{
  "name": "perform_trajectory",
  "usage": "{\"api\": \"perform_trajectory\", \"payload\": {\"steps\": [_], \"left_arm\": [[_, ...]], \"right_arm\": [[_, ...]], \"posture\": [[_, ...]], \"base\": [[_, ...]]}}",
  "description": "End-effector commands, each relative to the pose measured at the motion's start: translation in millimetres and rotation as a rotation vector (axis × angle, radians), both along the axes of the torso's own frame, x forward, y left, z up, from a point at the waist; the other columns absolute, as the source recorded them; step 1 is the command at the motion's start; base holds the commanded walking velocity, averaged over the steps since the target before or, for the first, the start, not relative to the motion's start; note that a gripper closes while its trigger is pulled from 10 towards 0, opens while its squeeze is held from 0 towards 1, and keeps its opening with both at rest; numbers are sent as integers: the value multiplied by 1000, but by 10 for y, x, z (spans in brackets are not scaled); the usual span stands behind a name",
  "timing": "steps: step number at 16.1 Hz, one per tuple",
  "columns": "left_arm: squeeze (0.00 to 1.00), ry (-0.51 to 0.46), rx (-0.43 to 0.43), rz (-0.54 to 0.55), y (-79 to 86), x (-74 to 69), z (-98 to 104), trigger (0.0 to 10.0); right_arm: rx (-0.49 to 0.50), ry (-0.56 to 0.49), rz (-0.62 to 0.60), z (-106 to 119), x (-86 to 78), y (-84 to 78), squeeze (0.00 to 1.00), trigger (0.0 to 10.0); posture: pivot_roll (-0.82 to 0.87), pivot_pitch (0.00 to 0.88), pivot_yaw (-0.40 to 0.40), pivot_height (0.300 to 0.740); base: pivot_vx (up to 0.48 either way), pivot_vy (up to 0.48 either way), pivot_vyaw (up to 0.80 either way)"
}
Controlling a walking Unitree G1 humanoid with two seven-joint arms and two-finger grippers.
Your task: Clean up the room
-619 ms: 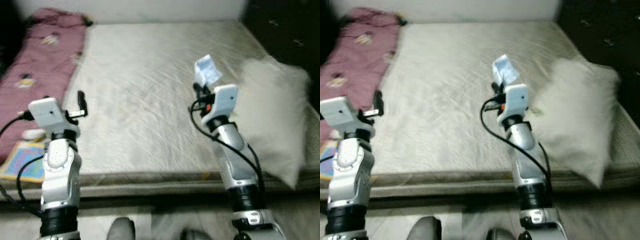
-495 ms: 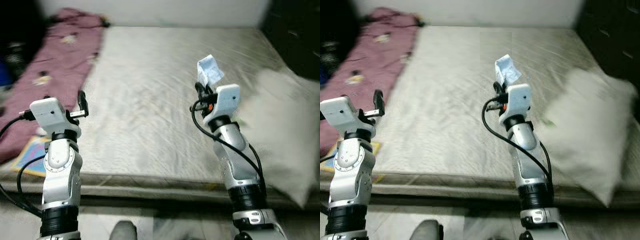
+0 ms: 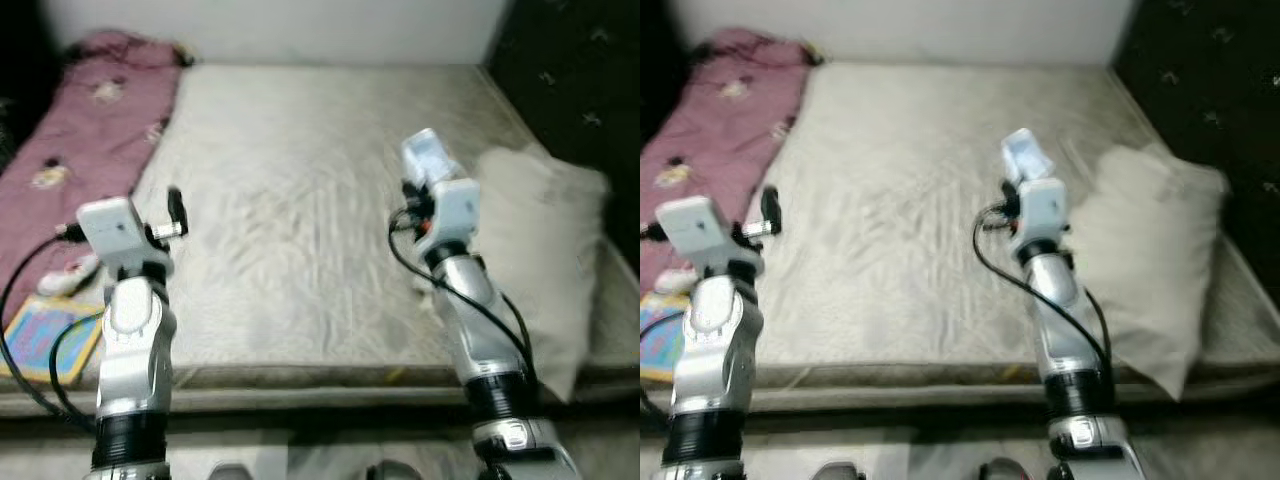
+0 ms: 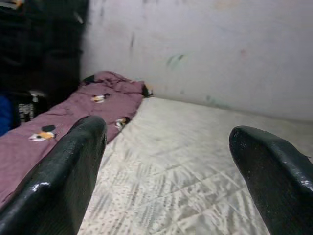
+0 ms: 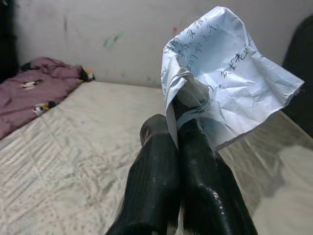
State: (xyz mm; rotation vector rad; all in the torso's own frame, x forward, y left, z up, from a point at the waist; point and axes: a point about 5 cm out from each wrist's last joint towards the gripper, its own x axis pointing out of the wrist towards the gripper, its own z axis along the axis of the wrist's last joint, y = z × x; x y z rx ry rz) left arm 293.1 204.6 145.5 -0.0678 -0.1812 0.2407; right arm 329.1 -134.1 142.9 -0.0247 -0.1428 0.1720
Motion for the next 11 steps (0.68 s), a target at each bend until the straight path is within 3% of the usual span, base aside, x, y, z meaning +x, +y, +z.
{"api": "perform_trajectory", "payload": {"steps": [1,5,9,11], "left_arm": [[0,5,11,21,76,-58,-16,10000],[0,28,-3,27,36,-119,-113,10000],[0,71,-25,-23,-31,-141,-204,10000],[0,74,-54,-16,-46,-133,-209,10000]], "right_arm": [[-2,-24,28,54,5,95,0,10000],[16,4,-1,-14,-20,52,0,10000],[24,127,-19,-235,-89,85,0,10000],[-31,138,-31,-267,-79,86,0,10000]], "posture": [[64,0,-4,740],[58,0,13,740],[48,0,10,740],[46,0,5,740]], "base": [[0,0,0],[0,0,0],[0,0,0],[0,0,0]]}}
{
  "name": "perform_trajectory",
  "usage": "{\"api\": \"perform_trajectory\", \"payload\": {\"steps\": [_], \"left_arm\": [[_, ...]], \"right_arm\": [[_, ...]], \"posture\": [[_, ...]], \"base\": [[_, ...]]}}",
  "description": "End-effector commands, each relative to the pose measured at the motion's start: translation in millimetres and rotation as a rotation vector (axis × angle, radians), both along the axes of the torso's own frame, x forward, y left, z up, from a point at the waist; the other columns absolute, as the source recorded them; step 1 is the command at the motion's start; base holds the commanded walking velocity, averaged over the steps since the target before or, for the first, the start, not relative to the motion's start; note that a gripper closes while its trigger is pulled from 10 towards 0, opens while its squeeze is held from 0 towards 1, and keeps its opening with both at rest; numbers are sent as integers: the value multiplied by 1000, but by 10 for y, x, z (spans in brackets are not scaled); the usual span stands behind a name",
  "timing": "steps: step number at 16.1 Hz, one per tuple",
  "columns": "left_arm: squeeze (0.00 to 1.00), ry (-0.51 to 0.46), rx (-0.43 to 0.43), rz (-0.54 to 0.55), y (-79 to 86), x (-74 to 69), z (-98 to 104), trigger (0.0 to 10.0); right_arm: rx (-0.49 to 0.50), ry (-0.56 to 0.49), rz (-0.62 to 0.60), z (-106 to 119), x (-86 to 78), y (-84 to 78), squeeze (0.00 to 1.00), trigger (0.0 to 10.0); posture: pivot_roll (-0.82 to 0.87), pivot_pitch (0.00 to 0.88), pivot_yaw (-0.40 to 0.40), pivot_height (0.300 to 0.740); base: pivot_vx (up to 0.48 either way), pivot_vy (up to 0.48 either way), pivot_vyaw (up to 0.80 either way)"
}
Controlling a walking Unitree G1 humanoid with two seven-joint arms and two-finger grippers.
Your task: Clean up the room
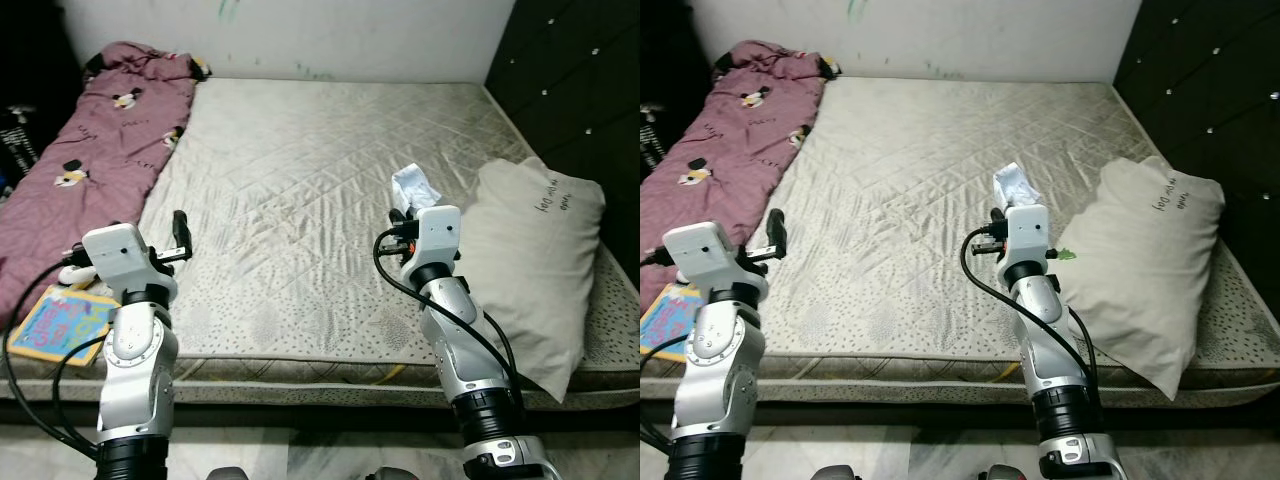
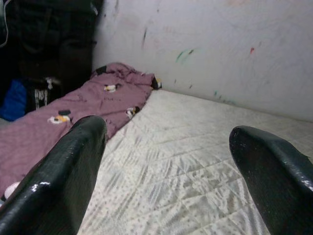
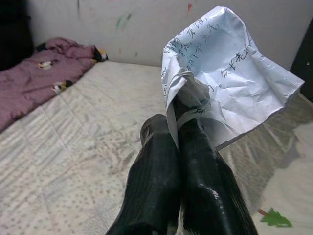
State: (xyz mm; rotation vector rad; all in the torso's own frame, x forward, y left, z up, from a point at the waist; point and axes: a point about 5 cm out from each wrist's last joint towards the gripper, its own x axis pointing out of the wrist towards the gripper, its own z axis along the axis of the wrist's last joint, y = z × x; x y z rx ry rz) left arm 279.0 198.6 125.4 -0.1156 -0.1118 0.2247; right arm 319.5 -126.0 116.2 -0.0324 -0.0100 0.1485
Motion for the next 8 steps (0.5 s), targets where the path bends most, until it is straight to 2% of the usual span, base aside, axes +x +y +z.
{"api": "perform_trajectory", "payload": {"steps": [1,4,7,8], "left_arm": [[0,15,-13,6,-6,-9,-11,10000],[0,31,4,-38,-90,-86,-57,10000],[0,42,-1,-68,-157,-105,-65,10000],[0,39,-3,-66,-156,-94,-51,10000]], "right_arm": [[28,-1,37,22,12,42,0,10000],[38,45,26,-15,-14,51,0,10000],[57,76,74,-86,-135,125,0,10000],[57,89,72,-100,-153,141,0,10000]], "posture": [[44,0,4,740],[45,0,16,740],[48,17,13,740],[49,21,10,740]], "base": [[0,0,0],[0,0,0],[0,0,0],[0,0,-700]]}}
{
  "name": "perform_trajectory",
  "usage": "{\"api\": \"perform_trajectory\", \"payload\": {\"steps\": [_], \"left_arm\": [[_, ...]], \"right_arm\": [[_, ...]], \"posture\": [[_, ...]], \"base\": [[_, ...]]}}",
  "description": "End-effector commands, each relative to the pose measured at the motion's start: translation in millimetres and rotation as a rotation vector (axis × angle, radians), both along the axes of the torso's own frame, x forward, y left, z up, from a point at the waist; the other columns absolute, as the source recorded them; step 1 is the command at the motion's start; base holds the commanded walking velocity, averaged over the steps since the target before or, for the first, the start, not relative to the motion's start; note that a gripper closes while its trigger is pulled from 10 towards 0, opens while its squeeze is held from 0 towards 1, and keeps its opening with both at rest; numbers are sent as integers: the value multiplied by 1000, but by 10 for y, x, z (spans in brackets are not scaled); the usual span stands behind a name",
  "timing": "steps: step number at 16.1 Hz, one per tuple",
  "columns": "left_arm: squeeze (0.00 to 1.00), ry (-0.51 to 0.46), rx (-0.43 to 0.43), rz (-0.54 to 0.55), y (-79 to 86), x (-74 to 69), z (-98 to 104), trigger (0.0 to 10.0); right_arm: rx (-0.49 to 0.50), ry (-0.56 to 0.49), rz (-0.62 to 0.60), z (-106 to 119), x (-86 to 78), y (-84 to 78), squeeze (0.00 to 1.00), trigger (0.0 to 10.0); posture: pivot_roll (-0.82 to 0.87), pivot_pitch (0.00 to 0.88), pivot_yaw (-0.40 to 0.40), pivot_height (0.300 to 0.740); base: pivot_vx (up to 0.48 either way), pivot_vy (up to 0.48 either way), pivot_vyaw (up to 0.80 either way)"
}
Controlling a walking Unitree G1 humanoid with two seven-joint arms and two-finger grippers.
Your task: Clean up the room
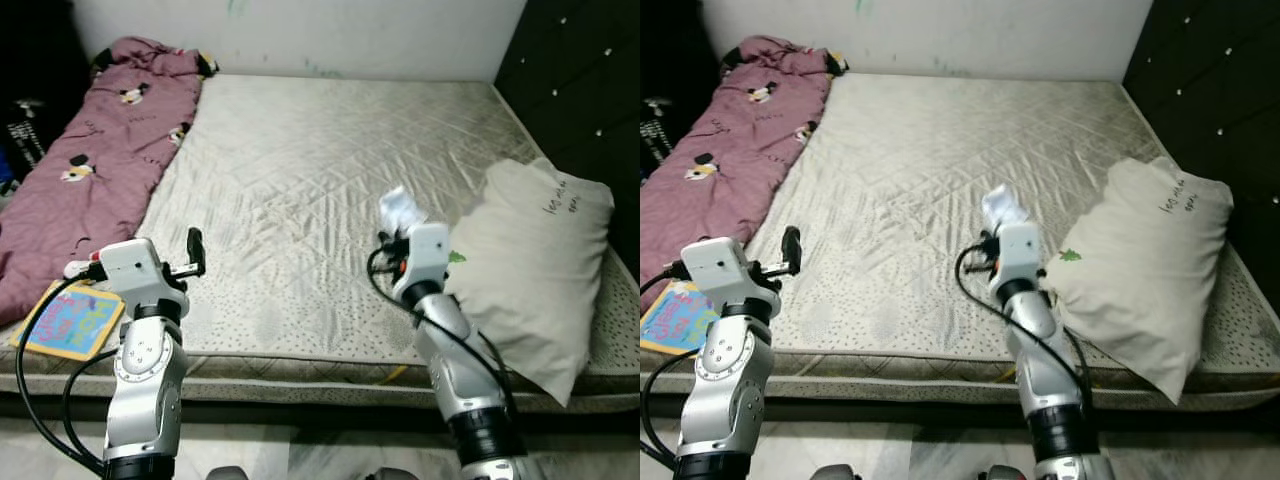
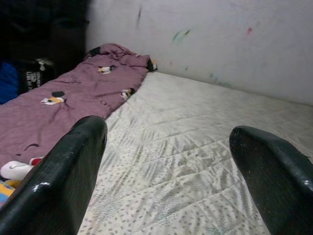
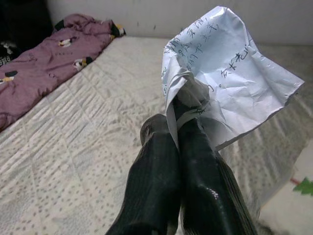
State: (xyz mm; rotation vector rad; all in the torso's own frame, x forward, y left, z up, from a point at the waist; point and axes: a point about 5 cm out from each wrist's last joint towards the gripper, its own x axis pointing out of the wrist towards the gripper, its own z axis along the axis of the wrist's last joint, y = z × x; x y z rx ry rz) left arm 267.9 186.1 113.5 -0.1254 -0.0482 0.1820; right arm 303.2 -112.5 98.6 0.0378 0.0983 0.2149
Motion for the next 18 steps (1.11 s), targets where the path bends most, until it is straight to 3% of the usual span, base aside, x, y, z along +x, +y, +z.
{"api": "perform_trajectory", "payload": {"steps": [1,7,18], "left_arm": [[0,-24,8,-19,-30,21,77,10000],[0,-13,-9,-41,-137,-31,41,10000],[0,-13,-21,-40,-165,-10,55,10000]], "right_arm": [[4,-22,14,74,9,14,0,10000],[22,-21,87,112,16,74,0,10000],[1,17,96,67,10,88,0,10000]], "posture": [[50,25,6,740],[49,25,-2,740],[42,46,-8,740]], "base": [[0,0,0],[0,457,0],[0,480,0]]}}
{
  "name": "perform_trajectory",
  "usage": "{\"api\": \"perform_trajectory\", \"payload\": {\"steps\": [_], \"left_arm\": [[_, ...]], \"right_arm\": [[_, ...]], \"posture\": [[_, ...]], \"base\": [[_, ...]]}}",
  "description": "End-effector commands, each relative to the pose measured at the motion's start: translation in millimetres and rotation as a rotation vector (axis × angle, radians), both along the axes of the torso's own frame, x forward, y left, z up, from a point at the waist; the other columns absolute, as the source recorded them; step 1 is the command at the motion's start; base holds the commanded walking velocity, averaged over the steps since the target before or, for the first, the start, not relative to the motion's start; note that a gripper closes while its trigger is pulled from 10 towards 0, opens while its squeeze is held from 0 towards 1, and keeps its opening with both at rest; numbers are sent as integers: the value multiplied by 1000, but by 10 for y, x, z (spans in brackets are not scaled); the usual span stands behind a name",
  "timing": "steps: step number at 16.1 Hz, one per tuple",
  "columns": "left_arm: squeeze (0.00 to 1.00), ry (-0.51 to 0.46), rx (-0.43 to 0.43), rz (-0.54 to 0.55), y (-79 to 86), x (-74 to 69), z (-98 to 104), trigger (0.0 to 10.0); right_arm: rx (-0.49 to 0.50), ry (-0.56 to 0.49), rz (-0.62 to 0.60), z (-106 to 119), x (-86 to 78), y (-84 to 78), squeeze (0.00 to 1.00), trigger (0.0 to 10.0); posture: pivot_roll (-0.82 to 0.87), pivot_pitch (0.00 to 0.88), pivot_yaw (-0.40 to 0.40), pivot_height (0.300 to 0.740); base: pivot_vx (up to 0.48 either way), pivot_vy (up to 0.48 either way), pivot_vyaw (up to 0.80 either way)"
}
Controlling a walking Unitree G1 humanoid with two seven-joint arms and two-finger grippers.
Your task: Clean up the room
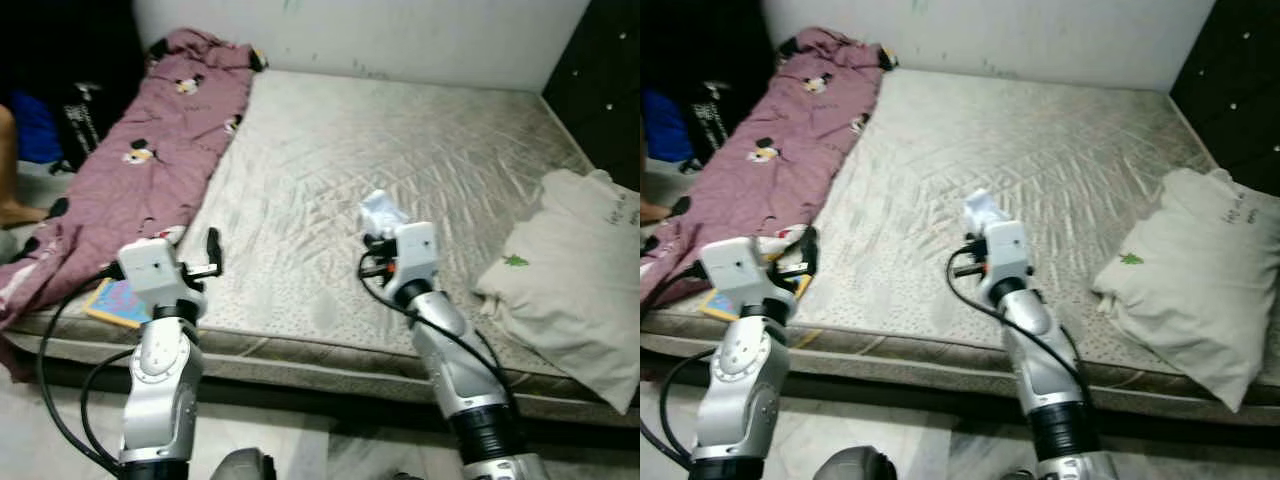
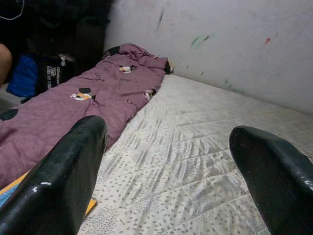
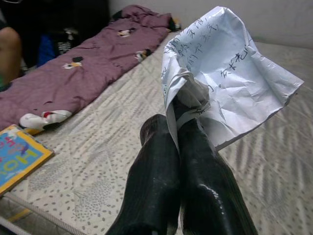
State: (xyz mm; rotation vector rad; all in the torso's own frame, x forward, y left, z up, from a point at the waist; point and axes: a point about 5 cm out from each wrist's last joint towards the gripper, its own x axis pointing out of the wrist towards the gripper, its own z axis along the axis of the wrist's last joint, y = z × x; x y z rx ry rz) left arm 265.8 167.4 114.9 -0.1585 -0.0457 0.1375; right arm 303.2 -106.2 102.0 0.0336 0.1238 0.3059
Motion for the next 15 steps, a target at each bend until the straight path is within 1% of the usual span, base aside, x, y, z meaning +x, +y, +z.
{"api": "perform_trajectory", "payload": {"steps": [1,2,4,5,12,15], "left_arm": [[0,-10,9,8,24,9,39,10000],[0,-11,1,-3,20,4,36,10000],[0,-34,18,-5,25,-3,54,10000],[0,-37,31,10,31,-3,65,10000],[0,-29,5,9,29,-11,55,10000],[0,-32,11,3,29,-11,62,10000]], "right_arm": [[1,-5,4,31,10,24,0,10000],[-3,-6,4,35,12,22,0,10000],[1,-18,19,50,8,41,0,10000],[-3,-21,29,57,6,48,0,10000],[5,4,39,26,-9,61,0,10000],[6,10,43,19,-14,70,0,10000]], "posture": [[42,46,-8,740],[41,46,-9,740],[41,46,-9,740],[40,45,-11,740],[41,48,-11,740],[42,49,-9,740]], "base": [[0,480,0],[0,480,0],[0,480,0],[0,0,0],[0,0,0],[0,0,-713]]}}
